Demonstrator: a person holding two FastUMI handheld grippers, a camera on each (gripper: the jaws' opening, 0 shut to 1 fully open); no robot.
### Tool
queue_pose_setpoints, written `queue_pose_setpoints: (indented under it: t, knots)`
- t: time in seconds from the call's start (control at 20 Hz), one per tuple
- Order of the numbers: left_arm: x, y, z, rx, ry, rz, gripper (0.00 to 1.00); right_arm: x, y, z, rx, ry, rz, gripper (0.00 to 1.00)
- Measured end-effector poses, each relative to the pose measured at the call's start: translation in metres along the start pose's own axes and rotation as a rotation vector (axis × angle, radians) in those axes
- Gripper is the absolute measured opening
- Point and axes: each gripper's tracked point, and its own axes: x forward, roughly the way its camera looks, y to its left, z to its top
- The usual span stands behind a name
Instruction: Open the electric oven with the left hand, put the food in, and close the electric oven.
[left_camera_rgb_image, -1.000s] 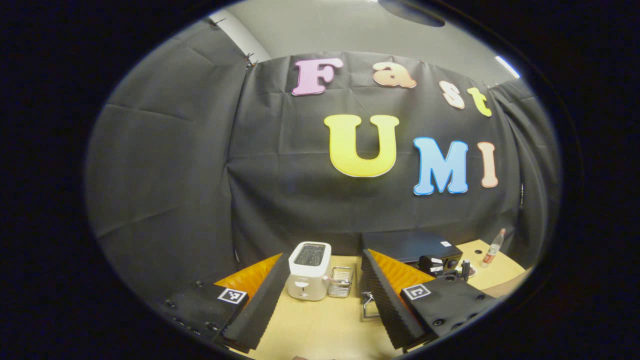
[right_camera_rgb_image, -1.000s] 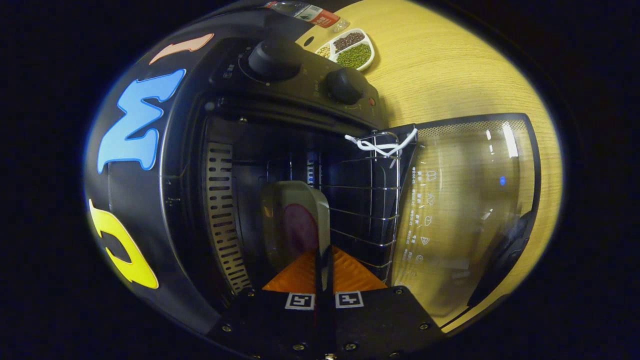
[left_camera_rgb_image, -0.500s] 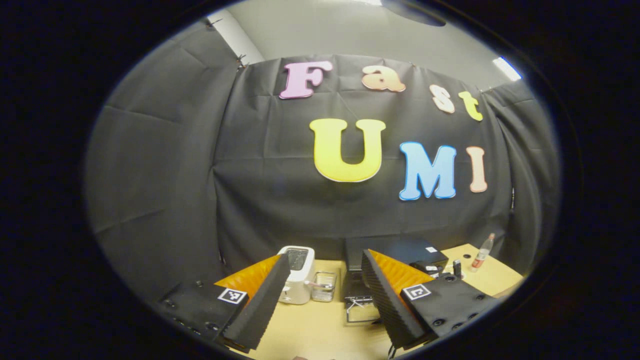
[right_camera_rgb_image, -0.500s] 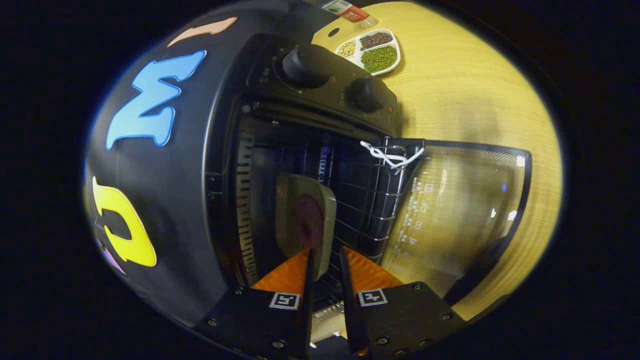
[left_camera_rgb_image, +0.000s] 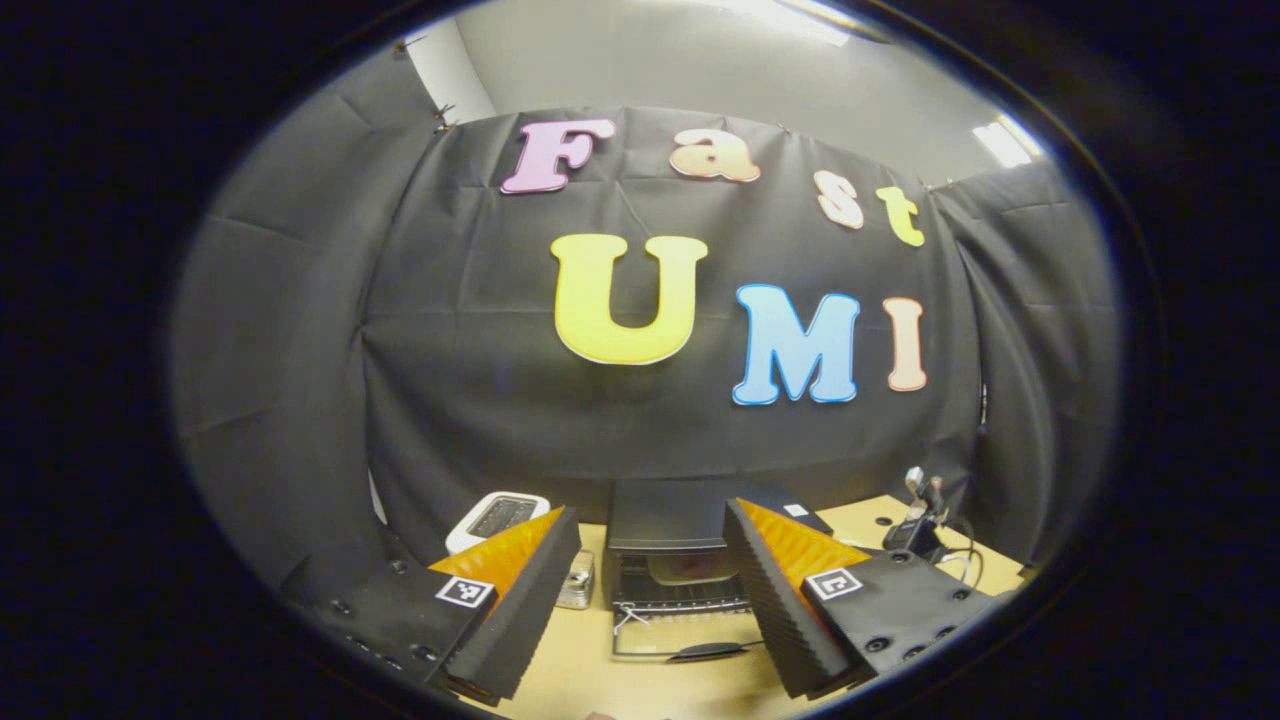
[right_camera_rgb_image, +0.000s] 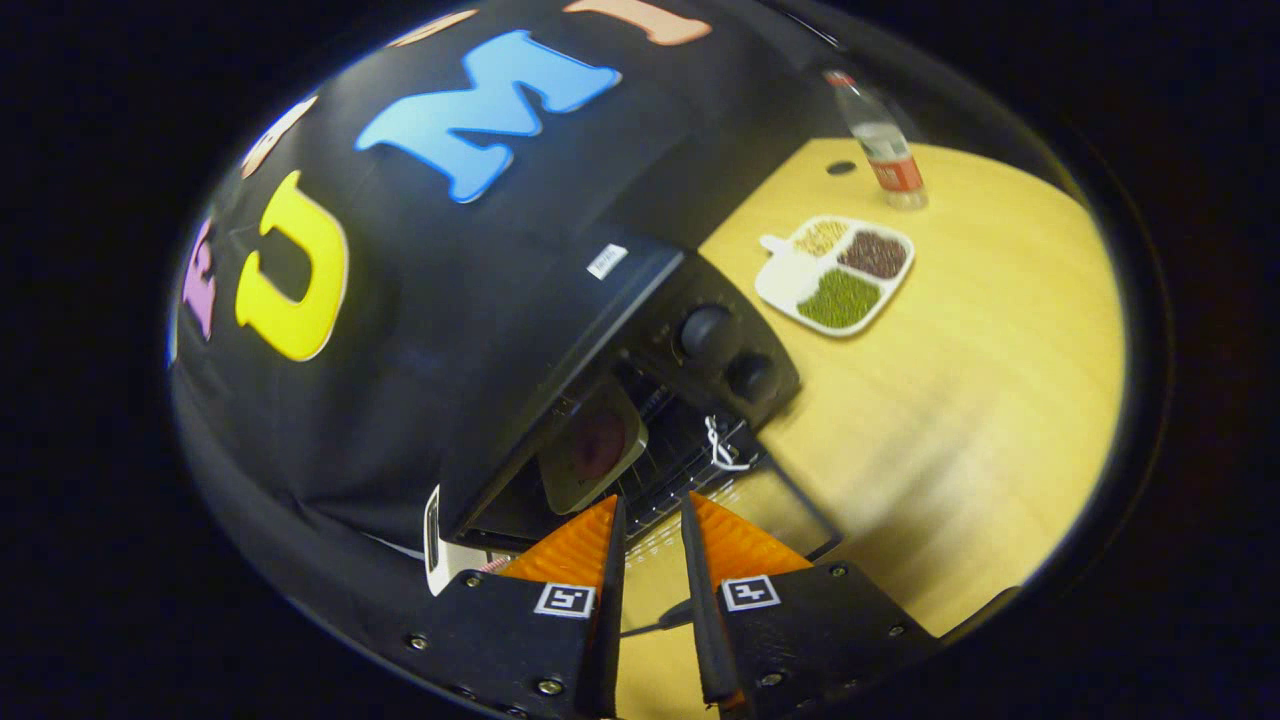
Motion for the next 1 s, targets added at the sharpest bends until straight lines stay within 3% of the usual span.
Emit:
queue_pose_setpoints:
  t: [0.2,0.4,0.45,0.5,0.6,0.65,1.0]
  knots:
    - [0.006,-0.037,0.007,0.005,-0.017,-0.042,0.99,-0.068,0.000,0.065,-0.295,-0.161,0.047,0.32]
    - [0.007,-0.071,0.008,0.028,-0.029,-0.077,1.00,-0.141,0.004,0.127,-0.498,-0.360,0.094,0.32]
    - [0.006,-0.077,0.009,0.032,-0.035,-0.078,0.97,-0.156,0.004,0.139,-0.536,-0.404,0.102,0.37]
    - [0.007,-0.083,0.010,0.033,-0.042,-0.079,0.98,-0.171,0.002,0.149,-0.565,-0.435,0.112,0.52]
    - [0.011,-0.092,-0.002,0.030,-0.023,-0.073,1.00,-0.199,0.000,0.163,-0.601,-0.480,0.132,0.72]
    - [0.013,-0.096,-0.010,0.029,-0.004,-0.069,0.96,-0.208,-0.005,0.172,-0.613,-0.510,0.126,0.88]
    - [0.030,-0.112,-0.068,0.011,0.150,-0.082,1.00,-0.236,-0.042,0.203,-0.592,-0.605,0.082,0.91]
